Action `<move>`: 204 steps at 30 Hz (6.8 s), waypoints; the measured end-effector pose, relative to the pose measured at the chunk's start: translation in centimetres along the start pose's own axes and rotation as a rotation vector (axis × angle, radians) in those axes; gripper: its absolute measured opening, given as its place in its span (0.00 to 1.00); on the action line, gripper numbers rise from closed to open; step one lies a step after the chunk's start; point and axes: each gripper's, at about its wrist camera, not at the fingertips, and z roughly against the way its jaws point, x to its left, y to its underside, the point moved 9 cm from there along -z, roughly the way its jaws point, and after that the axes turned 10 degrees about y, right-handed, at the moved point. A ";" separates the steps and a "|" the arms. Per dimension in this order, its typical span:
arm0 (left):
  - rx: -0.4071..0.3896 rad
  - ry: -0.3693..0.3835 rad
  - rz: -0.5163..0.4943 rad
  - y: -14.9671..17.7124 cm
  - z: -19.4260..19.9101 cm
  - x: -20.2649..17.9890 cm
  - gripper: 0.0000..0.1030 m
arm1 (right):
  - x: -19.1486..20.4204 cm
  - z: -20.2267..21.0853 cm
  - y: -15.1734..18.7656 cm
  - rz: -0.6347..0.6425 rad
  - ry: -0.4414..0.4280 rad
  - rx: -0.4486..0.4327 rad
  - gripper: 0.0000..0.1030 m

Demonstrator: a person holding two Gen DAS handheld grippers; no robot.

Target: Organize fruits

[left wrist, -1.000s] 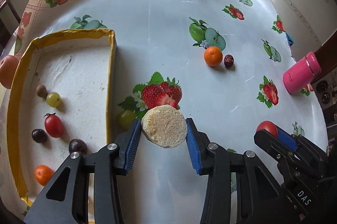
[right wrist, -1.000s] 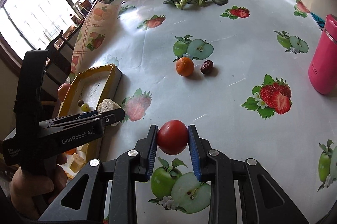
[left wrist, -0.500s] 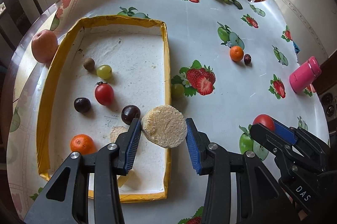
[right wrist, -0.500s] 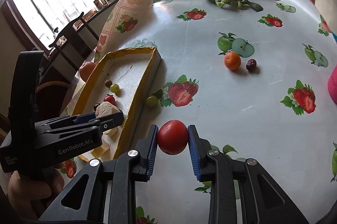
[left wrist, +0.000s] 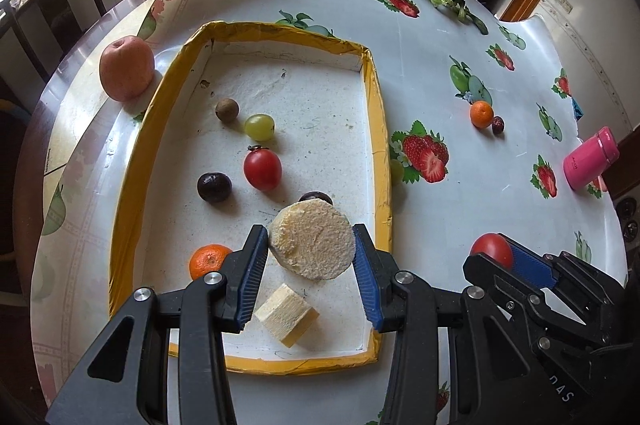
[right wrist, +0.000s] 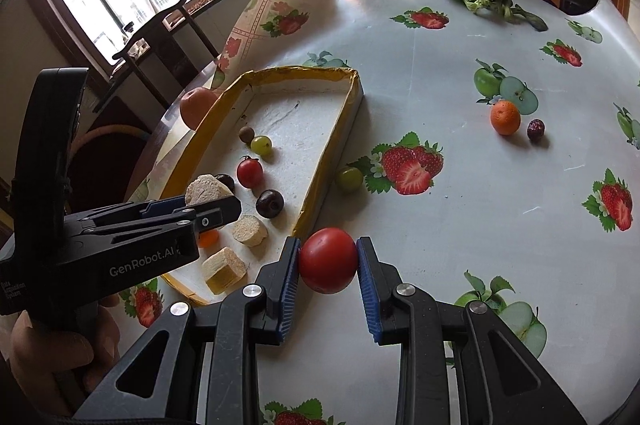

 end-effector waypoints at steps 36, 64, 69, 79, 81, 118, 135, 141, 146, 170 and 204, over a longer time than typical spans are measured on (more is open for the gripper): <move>0.006 -0.047 0.066 -2.1 -1.6 4.8 0.39 | 4.2 -3.3 -5.6 0.069 -0.052 -0.008 0.28; 0.018 -0.078 0.066 -11.8 -7.6 7.6 0.39 | 5.5 -13.2 -12.1 0.127 -0.009 0.049 0.28; 0.054 -0.075 0.075 -11.1 -9.1 8.0 0.39 | 6.0 -14.1 -11.7 0.155 -0.006 0.063 0.28; 0.063 -0.085 0.074 -11.3 -9.1 7.7 0.43 | 6.5 -15.3 -11.3 0.205 0.023 0.077 0.31; 0.043 -0.088 0.069 -11.4 -8.3 7.4 0.51 | 6.7 -15.0 -11.2 0.203 0.005 0.080 0.42; 0.083 0.197 -0.045 -0.8 -3.1 -9.1 0.57 | -9.5 0.4 -2.7 -0.101 0.120 -0.042 0.54; 0.141 0.125 -0.015 1.4 -6.5 -8.1 0.57 | -15.0 1.6 -1.6 -0.196 0.156 -0.057 0.54; 0.136 0.136 -0.010 -0.2 -7.2 -8.2 0.57 | -15.9 -0.2 -2.7 -0.218 0.148 -0.050 0.53; 0.120 0.110 -0.029 -1.6 -8.1 -8.5 0.57 | -15.7 -1.9 -5.7 -0.188 0.146 -0.064 0.52; 0.007 -0.133 -0.195 -3.9 -9.2 -8.3 0.06 | -13.7 -9.6 -9.2 -0.046 0.179 0.017 0.34; -0.111 0.252 -0.003 0.0 0.2 -6.4 0.00 | -11.5 2.5 -1.1 -0.194 0.048 -0.065 0.34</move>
